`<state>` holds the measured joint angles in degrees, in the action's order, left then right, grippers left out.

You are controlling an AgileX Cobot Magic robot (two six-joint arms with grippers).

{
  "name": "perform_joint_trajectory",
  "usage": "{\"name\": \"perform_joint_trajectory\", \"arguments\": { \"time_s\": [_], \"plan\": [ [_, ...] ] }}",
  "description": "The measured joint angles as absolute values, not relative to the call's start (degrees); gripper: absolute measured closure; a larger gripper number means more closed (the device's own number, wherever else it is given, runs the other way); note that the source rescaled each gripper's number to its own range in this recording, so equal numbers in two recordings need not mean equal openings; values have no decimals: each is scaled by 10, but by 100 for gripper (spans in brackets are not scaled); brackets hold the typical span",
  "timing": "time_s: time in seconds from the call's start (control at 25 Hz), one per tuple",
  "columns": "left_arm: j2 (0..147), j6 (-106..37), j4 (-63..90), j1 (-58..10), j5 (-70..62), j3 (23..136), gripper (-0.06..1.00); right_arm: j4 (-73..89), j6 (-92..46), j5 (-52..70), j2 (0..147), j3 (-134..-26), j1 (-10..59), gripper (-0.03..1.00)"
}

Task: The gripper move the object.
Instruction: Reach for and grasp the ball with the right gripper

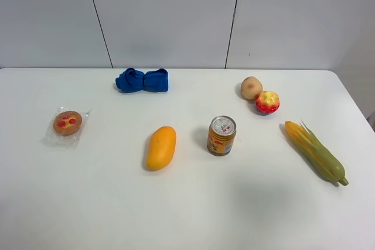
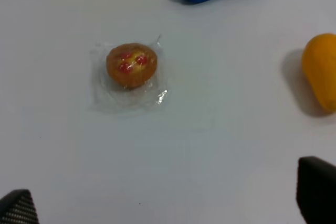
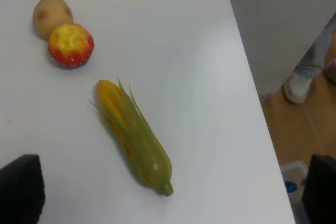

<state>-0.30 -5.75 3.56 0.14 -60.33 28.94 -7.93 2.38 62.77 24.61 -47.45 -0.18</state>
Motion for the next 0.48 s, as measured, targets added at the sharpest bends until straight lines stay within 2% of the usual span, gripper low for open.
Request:
{"name": "perform_joint_trajectory", "arguments": {
  "time_s": [0.48],
  "plan": [
    [-3, -58, 36, 1, -603, 289, -6, -80, -28, 600, 632, -641, -2, -3]
  ]
}}
